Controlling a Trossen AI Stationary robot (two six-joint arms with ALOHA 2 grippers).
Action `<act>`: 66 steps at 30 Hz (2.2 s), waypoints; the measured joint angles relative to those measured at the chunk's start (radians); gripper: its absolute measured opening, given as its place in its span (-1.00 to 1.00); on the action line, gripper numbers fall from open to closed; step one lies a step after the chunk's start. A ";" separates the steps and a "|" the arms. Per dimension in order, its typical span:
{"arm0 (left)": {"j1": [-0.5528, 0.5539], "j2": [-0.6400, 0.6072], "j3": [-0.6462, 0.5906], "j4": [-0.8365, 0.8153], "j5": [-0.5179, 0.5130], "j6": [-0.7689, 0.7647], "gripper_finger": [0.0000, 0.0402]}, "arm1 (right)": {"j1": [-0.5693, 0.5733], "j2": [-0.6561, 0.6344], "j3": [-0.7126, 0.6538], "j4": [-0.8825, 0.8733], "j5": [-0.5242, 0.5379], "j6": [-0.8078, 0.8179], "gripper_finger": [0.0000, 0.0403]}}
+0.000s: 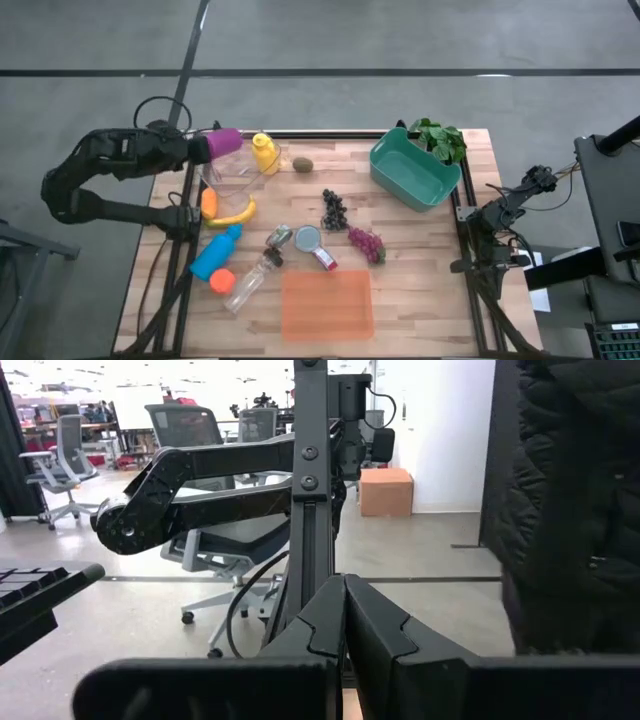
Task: Pick & Place Food Item
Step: Put the purple water bottle into the transparent bin
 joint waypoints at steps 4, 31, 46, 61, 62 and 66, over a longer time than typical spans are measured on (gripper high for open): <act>0.068 0.002 -0.001 0.000 0.000 0.080 0.07 | 0.000 0.000 0.000 0.000 0.000 0.000 -0.96; 0.368 0.363 -0.002 0.065 0.212 0.234 0.07 | 0.000 0.000 0.000 0.000 0.000 0.000 -0.96; 0.457 0.422 -0.002 0.153 0.265 0.338 0.07 | 0.000 0.000 0.000 0.000 0.000 0.000 -0.96; 0.587 0.526 -0.002 0.195 0.381 0.516 0.07 | 0.000 0.000 0.000 0.000 0.000 0.000 -0.96; 0.598 0.532 -0.002 0.198 0.388 0.528 0.07 | 0.000 0.000 0.000 0.000 0.000 0.000 -0.96; 0.636 0.552 -0.002 0.213 0.421 0.577 0.07 | 0.000 0.000 0.000 0.000 0.000 0.000 -0.96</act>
